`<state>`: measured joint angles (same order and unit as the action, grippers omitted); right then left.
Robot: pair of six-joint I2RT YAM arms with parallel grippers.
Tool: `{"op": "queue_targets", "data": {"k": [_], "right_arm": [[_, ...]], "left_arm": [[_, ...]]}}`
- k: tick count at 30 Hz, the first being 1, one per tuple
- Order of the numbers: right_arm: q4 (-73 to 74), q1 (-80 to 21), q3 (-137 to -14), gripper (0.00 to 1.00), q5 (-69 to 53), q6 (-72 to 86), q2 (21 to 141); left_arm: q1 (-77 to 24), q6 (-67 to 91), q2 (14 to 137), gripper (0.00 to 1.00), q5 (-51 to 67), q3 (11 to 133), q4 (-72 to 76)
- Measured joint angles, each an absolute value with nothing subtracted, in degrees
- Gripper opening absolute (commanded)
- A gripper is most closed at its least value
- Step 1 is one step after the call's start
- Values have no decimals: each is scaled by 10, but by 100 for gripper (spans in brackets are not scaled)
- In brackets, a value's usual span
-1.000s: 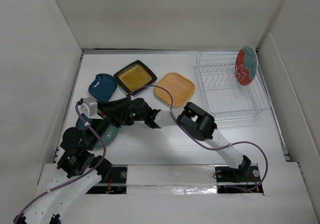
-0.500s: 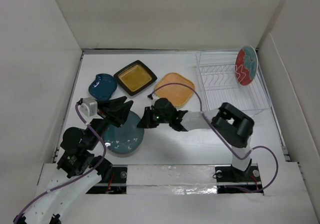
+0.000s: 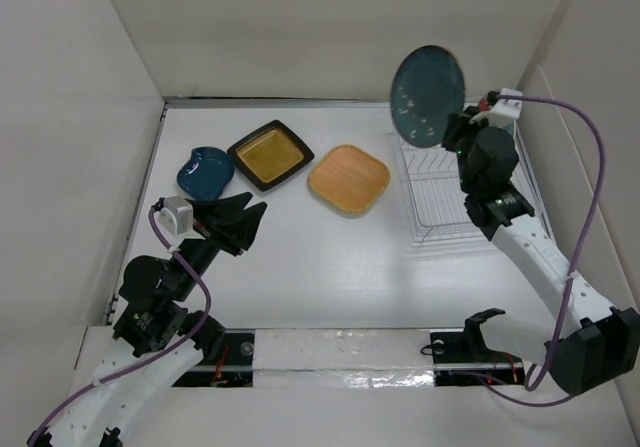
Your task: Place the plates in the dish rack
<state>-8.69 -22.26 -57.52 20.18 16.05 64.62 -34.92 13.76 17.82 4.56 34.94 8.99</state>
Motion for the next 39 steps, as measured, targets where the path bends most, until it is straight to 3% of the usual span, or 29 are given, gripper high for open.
{"op": "queue_targets", "data": {"k": [5,13,26,39], "right_arm": [[-81,-132,-620,0,292,30,657],[-71,-26,-696,0,274,-95,765],[-55,15,-694,0,175,-163,862],[-73,16,-694,0,202,-154,864]], "left_arm": [[-349,138,177,39,54,349,90],[-349,138,177,39,61,349,91],[-349,140,177,39,71,349,91],[-349,140,177,39,73,349,91]]}}
